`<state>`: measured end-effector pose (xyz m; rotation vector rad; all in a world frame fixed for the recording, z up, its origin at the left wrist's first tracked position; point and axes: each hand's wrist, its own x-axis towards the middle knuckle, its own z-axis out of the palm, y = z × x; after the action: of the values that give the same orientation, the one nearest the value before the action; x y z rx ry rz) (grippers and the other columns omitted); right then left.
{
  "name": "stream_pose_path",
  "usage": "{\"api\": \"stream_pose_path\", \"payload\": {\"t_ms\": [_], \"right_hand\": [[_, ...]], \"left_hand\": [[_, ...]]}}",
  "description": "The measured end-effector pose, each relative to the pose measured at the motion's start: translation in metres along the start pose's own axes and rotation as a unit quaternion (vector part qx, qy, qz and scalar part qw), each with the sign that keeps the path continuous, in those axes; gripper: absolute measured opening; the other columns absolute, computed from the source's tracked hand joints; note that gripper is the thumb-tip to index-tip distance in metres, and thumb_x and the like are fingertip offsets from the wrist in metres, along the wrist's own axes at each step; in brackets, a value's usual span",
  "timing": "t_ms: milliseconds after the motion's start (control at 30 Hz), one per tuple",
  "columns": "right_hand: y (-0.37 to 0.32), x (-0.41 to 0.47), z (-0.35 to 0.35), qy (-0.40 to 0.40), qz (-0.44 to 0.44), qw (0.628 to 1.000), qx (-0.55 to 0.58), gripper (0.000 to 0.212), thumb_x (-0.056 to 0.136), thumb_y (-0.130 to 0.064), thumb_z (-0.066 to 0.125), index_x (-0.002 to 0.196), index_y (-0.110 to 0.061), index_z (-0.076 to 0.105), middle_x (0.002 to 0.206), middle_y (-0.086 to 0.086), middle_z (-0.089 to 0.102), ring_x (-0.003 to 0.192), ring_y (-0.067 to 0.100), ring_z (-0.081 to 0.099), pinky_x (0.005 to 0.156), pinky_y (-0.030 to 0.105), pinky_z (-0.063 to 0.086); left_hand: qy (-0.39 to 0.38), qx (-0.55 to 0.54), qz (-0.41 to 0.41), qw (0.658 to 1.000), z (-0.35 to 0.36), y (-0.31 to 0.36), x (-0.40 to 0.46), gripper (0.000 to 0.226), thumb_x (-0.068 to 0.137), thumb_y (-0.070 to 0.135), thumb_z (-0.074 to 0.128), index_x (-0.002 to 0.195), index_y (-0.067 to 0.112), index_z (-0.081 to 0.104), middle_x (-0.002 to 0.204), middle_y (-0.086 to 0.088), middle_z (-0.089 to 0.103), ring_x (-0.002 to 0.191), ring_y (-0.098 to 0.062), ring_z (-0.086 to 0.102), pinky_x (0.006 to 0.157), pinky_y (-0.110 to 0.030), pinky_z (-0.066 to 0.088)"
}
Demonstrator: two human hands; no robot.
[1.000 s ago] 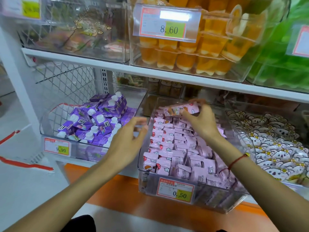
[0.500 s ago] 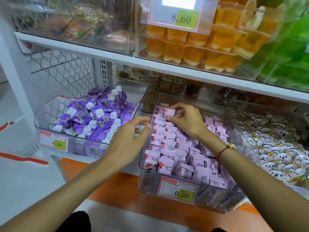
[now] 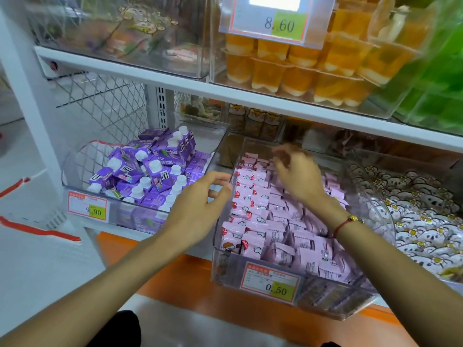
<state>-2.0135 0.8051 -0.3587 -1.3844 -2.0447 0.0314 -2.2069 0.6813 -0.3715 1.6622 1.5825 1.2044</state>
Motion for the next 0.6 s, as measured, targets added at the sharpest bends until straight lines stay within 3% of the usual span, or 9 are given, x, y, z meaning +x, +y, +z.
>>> {"api": "stream_pose_path", "payload": {"t_ms": [100, 200, 267, 367, 467, 533, 600], "right_hand": [[0.008, 0.021, 0.003, -0.082, 0.067, 0.994, 0.013, 0.022, 0.092, -0.021, 0.057, 0.113, -0.016, 0.063, 0.104, 0.004, 0.069, 0.079, 0.019, 0.066, 0.075, 0.035, 0.056], [0.009, 0.036, 0.012, -0.185, 0.109, 0.976, 0.026, 0.027, 0.091, -0.025, 0.06, 0.117, -0.018, 0.062, 0.094, 0.005, 0.071, 0.074, 0.021, 0.069, 0.077, 0.041, 0.057], [0.008, 0.043, 0.018, -0.214, 0.128, 0.968, 0.016, 0.031, 0.09, -0.031, 0.061, 0.119, -0.02, 0.061, 0.096, 0.003, 0.071, 0.074, 0.018, 0.07, 0.081, 0.041, 0.056], [0.007, 0.051, 0.022, -0.206, 0.144, 0.968, -0.008, 0.027, 0.086, -0.033, 0.065, 0.11, -0.022, 0.065, 0.112, 0.001, 0.068, 0.093, 0.02, 0.066, 0.088, 0.037, 0.053], [0.005, 0.052, 0.022, -0.194, 0.168, 0.966, 0.013, 0.01, 0.082, -0.029, 0.069, 0.092, -0.025, 0.068, 0.101, -0.003, 0.07, 0.085, 0.015, 0.065, 0.076, 0.028, 0.054], [0.005, 0.051, 0.021, -0.193, 0.17, 0.965, 0.045, 0.012, 0.082, -0.028, 0.07, 0.092, -0.022, 0.07, 0.086, -0.007, 0.067, 0.067, 0.008, 0.06, 0.055, 0.016, 0.046], [0.004, 0.049, 0.019, -0.16, 0.189, 0.962, 0.116, 0.015, 0.083, -0.028, 0.069, 0.095, -0.018, 0.071, 0.081, -0.003, 0.069, 0.064, 0.011, 0.06, 0.05, 0.017, 0.044]], "left_hand": [[0.0, -0.006, 0.001, 1.0, 0.001, 0.001, -0.001, 0.017, 0.094, 0.029, 0.05, 0.108, 0.036, 0.055, 0.102, 0.026, 0.058, 0.091, -0.003, 0.063, 0.074, -0.013, 0.044], [0.001, -0.004, 0.002, 1.0, 0.0, 0.001, -0.001, 0.017, 0.094, 0.028, 0.05, 0.105, 0.04, 0.052, 0.099, 0.03, 0.057, 0.09, 0.0, 0.063, 0.069, -0.007, 0.042], [0.004, -0.003, 0.004, 1.0, 0.0, 0.0, 0.0, 0.017, 0.093, 0.029, 0.05, 0.105, 0.041, 0.052, 0.1, 0.03, 0.057, 0.09, 0.0, 0.063, 0.068, -0.005, 0.041], [0.008, -0.001, 0.003, 1.0, -0.001, -0.001, 0.001, 0.019, 0.092, 0.03, 0.049, 0.107, 0.04, 0.054, 0.104, 0.028, 0.058, 0.091, -0.002, 0.063, 0.071, -0.01, 0.043], [0.007, -0.001, 0.003, 1.0, 0.0, -0.002, 0.001, 0.022, 0.092, 0.031, 0.049, 0.112, 0.037, 0.055, 0.105, 0.027, 0.058, 0.091, -0.003, 0.063, 0.074, -0.015, 0.045], [0.007, -0.002, 0.003, 1.0, 0.0, -0.002, 0.0, 0.023, 0.093, 0.031, 0.05, 0.114, 0.035, 0.056, 0.107, 0.027, 0.058, 0.092, -0.004, 0.064, 0.078, -0.019, 0.046], [0.007, -0.004, 0.002, 1.0, 0.0, -0.001, 0.0, 0.023, 0.093, 0.031, 0.049, 0.114, 0.035, 0.056, 0.107, 0.027, 0.058, 0.093, -0.004, 0.063, 0.078, -0.02, 0.046]]}}
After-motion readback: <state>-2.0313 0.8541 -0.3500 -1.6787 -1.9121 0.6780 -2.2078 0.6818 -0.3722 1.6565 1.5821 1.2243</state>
